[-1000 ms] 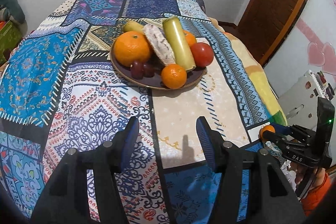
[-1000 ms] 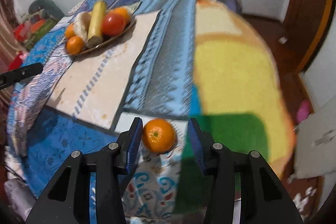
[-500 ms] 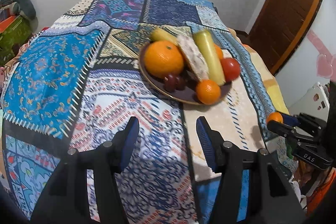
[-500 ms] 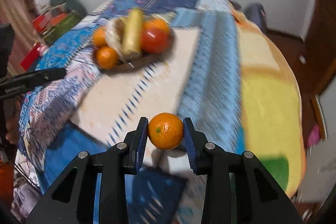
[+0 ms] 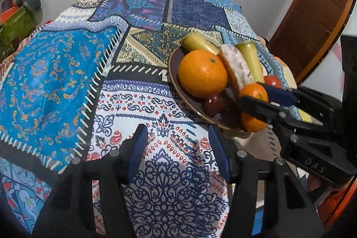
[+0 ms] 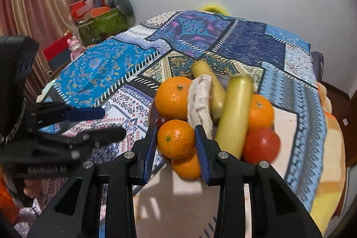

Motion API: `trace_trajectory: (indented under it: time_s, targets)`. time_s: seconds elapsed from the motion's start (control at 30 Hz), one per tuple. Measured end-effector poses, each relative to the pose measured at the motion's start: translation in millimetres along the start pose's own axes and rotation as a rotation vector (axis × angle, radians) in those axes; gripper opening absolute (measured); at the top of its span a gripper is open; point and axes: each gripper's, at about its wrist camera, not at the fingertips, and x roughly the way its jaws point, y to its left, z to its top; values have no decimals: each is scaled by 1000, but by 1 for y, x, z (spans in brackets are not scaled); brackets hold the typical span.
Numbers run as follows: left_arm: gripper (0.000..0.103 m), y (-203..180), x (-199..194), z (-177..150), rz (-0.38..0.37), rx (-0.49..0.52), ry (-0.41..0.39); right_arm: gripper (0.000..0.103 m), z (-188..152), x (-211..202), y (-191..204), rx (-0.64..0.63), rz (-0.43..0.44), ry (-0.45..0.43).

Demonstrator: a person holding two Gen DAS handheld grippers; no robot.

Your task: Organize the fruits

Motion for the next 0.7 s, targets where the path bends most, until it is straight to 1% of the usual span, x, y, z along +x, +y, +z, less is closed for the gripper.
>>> trace_trajectory:
  time_s: [0.2,0.27,0.33,0.43,0.57,0.63,0.7]
  targets:
    - [56,-4,21,-4,-28,1,45,32,3,2,1,-9,-11,-1]
    - [56,-8,23,-4,-35,12,46,32,4,1,0,-7,-6,0]
    - [56,-13,23,-5,-27,25,43,32,4,1,-1,-4,-15,1]
    - [56,-14,21,-4,-26,23,43,32,4,-7,-3,8,-14,-6]
    - [56,-15,3,-1,-34,0,15,32,3,-30,-5,18,-27,-41]
    - [56,-19,-16,0,-34,4,-23,32,3,-44,-6,21,-47,-63]
    - [56,-25,-35,1,-17,20,-64,32,2,-64,-8,39,-66,-93]
